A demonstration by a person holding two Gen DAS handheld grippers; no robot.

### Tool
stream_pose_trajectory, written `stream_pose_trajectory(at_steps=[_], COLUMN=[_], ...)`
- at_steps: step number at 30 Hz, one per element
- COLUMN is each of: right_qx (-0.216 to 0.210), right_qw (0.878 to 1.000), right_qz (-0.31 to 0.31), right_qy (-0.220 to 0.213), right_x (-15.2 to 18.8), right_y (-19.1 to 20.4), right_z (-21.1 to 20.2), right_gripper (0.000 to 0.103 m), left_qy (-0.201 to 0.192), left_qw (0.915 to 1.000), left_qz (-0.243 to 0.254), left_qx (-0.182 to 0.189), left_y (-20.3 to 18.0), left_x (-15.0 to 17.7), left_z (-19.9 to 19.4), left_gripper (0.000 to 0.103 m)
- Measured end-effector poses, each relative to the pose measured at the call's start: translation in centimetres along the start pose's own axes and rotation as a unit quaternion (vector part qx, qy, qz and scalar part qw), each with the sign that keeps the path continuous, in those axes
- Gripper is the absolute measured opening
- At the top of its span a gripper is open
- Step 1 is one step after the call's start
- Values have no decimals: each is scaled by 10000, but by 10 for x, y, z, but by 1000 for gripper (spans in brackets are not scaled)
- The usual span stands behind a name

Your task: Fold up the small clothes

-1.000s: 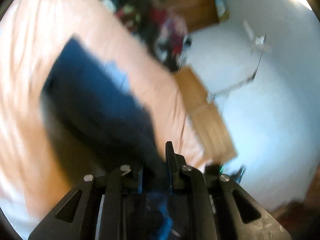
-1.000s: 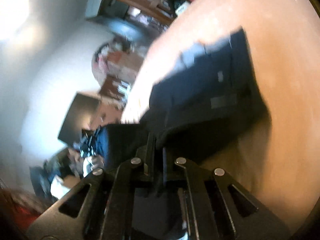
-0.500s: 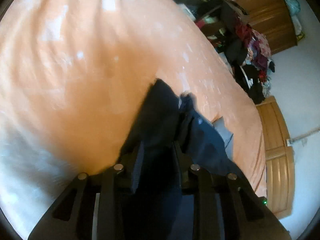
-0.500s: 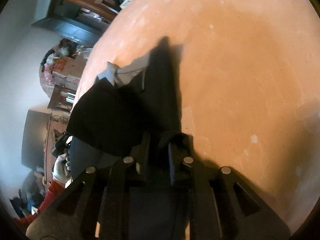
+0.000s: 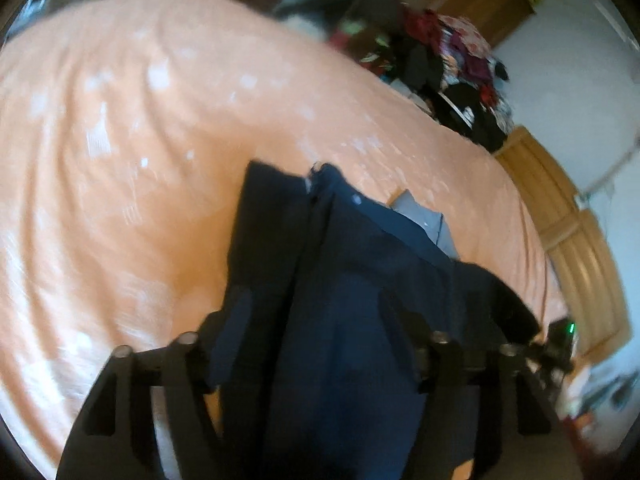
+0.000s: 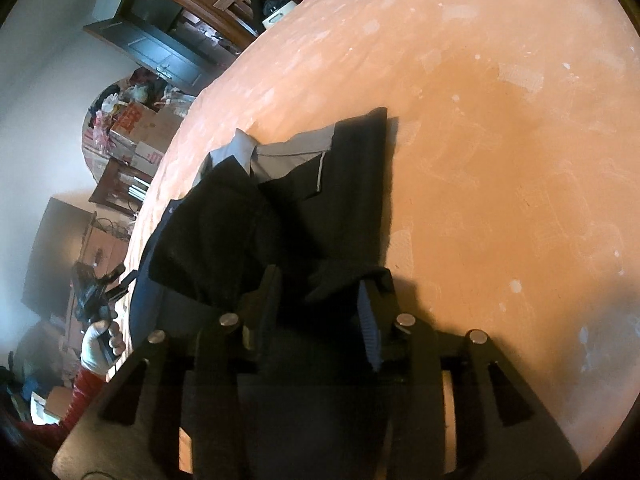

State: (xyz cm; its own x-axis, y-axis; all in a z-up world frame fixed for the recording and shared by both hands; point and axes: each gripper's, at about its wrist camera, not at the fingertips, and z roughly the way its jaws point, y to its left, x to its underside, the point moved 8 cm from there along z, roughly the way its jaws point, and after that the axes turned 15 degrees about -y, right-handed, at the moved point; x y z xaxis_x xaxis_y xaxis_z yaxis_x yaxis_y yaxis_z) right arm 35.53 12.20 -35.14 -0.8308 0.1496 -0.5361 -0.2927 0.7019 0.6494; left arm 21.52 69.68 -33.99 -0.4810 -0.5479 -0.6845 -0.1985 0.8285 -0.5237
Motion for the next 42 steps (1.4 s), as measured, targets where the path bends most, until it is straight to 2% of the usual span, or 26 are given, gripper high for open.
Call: stream_pose_trajectory(at_steps=[3, 7, 9, 11, 15, 18, 21, 22, 23, 24, 27, 29, 36, 37, 38, 39, 40, 42], right_qx=[-68, -101, -88, -74, -45, -52, -86, -95, -92, -87, -86, -86, -31, -30, -55, -76, -95, -18], right_qw=[9999, 9998, 9998, 9998, 9998, 9995, 9993, 9994, 9994, 9995, 9996, 9996, 9997, 9997, 9997, 9997, 9998, 10000], right_qz=[86, 182, 187, 186, 209, 285, 342, 343, 329, 309, 267, 281, 245, 252, 253, 238, 195, 20], right_qy=[-15, -26, -36, -42, -41, -83, -75, -60, -47, -30, -2, -21, -16, -13, -31, -40, -30, 29], right_x=[-1, 1, 1, 1, 4, 6, 9, 9, 9, 8, 7, 7, 8, 7, 5, 4, 3, 3], right_y=[3, 2, 3, 4, 4, 3, 0, 0, 0, 0, 1, 1, 3, 3, 5, 6, 8, 8], right_z=[3, 2, 2, 2, 6, 6, 6, 6, 6, 7, 7, 7, 7, 6, 4, 4, 4, 9], right_gripper=[41, 42, 43, 46, 50, 51, 52, 52, 52, 52, 52, 53, 55, 55, 55, 55, 55, 55], left_qy=[94, 494, 631, 516, 284, 653, 967, 999, 1049, 1099, 1465, 1596, 1560, 1560, 1649, 1783, 1900, 1841], left_qw=[9998, 9984, 9964, 9952, 9947, 9914, 9868, 9869, 9869, 9861, 9778, 9746, 9749, 9740, 9721, 9710, 9715, 9726], left_qz=[-78, 174, 480, 634, 930, 1116, 1273, 1223, 1087, 1014, 1039, 1048, 440, 248, 42, 52, 27, -380], left_qx=[148, 203, 300, 535, 331, 189, 242, 344, 558, 730, 1079, 1174, 1528, 1623, 1668, 1591, 1419, 1366], left_y=[10, 16, 6, -7, -5, 1, -1, -3, -5, -8, -10, -7, -4, -7, -6, -4, 7, 24], left_x=[0, 17, 27, 30, 17, 20, 27, 27, 28, 31, 56, 68, 73, 73, 81, 93, 108, 112], left_z=[-7, -1, -1, -10, -6, 25, 40, 37, 32, 25, 3, -8, -26, -31, -42, -50, -56, -57], left_gripper=[73, 71, 59, 55, 55, 55, 53, 49, 32, 22, 22, 22, 23, 20, 9, 3, 3, 3])
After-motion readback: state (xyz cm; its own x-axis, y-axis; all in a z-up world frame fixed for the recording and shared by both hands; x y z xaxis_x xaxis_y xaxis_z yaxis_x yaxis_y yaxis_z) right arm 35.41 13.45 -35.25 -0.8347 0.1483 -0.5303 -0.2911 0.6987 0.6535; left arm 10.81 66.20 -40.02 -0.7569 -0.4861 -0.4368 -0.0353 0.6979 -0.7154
